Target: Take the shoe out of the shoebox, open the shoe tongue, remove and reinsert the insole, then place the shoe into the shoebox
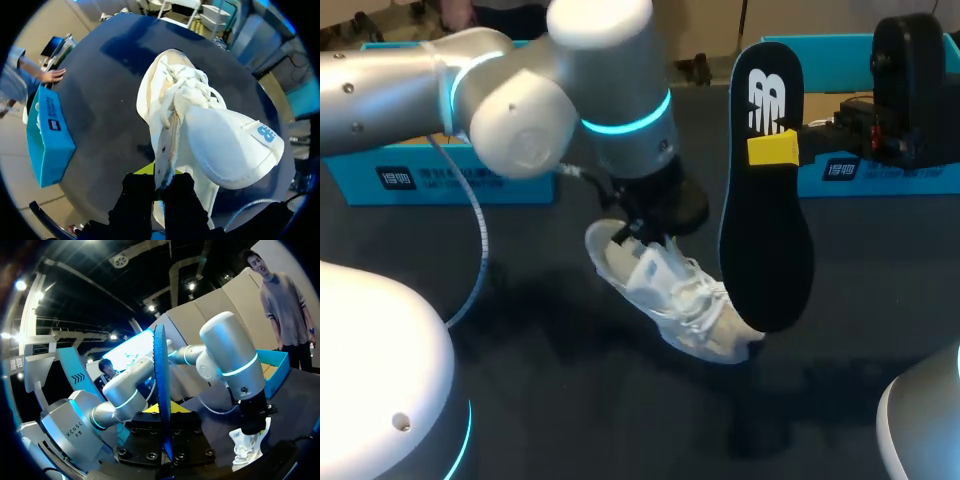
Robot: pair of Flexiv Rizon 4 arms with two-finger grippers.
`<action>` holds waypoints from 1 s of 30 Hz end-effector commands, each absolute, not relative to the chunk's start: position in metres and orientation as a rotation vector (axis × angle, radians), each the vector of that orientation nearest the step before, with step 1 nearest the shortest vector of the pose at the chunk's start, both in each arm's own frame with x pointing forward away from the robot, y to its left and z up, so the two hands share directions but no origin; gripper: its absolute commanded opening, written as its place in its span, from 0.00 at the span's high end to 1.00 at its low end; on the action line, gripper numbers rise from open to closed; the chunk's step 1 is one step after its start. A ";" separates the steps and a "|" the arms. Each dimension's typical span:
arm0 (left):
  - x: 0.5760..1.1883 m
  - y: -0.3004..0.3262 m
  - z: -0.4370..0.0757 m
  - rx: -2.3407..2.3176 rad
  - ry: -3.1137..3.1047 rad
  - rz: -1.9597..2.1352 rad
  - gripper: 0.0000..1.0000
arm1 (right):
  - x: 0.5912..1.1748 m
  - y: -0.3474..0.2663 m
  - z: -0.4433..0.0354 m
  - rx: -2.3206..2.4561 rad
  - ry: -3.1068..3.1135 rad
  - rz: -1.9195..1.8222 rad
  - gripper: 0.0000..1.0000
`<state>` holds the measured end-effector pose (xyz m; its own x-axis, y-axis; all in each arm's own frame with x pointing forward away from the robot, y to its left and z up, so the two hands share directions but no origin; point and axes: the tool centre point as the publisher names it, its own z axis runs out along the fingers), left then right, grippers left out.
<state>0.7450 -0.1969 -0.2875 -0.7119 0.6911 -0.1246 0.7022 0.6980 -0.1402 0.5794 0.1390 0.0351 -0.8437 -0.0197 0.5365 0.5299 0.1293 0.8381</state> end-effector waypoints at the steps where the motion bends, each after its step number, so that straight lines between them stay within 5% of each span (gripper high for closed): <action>1: 0.750 -0.189 -0.281 1.595 2.686 -0.362 1.00 | 0.583 0.142 0.035 -0.488 -1.995 -1.756 1.00; 30: 0.722 -0.171 -0.291 2.190 2.369 -0.133 1.00 | 0.583 0.142 0.035 -0.488 -1.995 -1.756 1.00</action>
